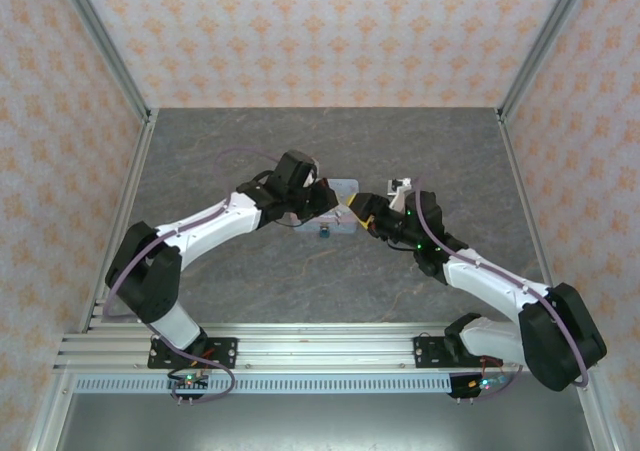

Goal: Unlock a padlock with a key

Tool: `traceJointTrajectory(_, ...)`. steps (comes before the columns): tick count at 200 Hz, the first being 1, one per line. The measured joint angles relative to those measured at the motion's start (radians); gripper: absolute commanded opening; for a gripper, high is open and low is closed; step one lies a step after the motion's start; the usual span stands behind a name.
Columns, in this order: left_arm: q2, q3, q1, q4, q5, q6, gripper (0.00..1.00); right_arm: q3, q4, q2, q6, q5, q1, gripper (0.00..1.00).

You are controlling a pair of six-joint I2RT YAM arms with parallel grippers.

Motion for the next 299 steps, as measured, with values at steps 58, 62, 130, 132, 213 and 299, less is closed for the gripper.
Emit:
traceJointTrajectory(58,-0.051,-0.035,0.031,0.216,-0.075,0.073,0.0,0.0,0.124,0.014,0.328,0.069,0.0,0.57)
traceJointTrajectory(62,-0.053,-0.043,0.031,0.236,-0.08,0.073,0.0,0.0,0.134,0.019,0.347,0.073,0.0,0.57)
traceJointTrajectory(130,-0.059,-0.134,0.031,0.453,-0.176,0.045,0.0,0.03,0.259,0.13,0.578,0.146,0.031,0.58)
traceJointTrajectory(132,-0.059,-0.135,0.031,0.457,-0.179,0.042,0.0,0.032,0.262,0.133,0.581,0.148,0.032,0.58)
traceJointTrajectory(213,-0.06,-0.176,0.031,0.556,-0.205,-0.014,0.0,0.1,0.354,0.264,0.662,0.216,0.077,0.56)
traceJointTrajectory(299,-0.065,-0.202,0.031,0.584,-0.205,-0.04,0.0,0.117,0.412,0.325,0.689,0.24,0.081,0.42)
